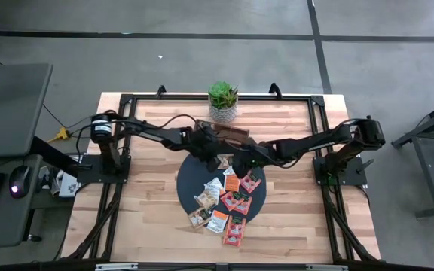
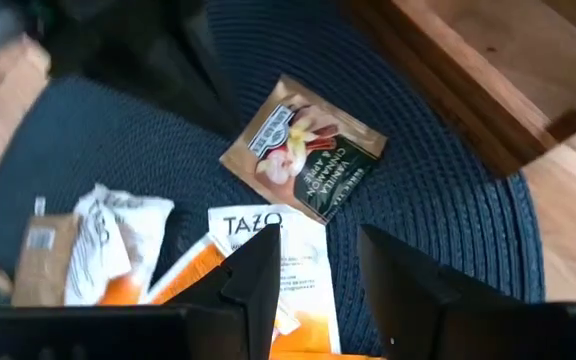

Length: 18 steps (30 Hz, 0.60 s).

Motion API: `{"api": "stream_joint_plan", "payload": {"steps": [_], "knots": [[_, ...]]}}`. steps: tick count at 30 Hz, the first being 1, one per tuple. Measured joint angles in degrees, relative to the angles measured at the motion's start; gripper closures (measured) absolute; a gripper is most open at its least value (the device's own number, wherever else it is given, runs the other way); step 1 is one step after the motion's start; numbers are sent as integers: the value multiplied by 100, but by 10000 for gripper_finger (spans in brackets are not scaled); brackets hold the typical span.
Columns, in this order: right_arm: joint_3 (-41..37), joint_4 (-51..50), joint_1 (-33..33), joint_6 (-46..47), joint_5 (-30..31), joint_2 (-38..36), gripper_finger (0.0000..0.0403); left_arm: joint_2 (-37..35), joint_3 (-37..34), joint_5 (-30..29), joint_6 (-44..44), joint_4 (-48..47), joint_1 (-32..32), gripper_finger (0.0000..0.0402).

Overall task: Pick & Place Tea
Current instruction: Put the brown tea bag into the left section of the wooden organizer

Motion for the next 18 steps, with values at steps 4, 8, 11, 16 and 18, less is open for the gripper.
{"api": "stream_joint_plan", "payload": {"steps": [4,8,11,16,18], "knots": [[0,-14,-79,355,-65,0,270,65,1,-63,-90,-26,4,401],[0,-88,-169,901,-103,49,270,64,1,-276,-93,-27,9,401],[0,-83,-216,1055,-208,107,270,64,1,-297,-93,-9,10,401],[0,-57,-212,1065,-146,127,270,64,1,-491,-13,-29,-22,401],[0,-41,-212,1075,-129,127,270,64,1,-737,4,-50,-34,401]]}}
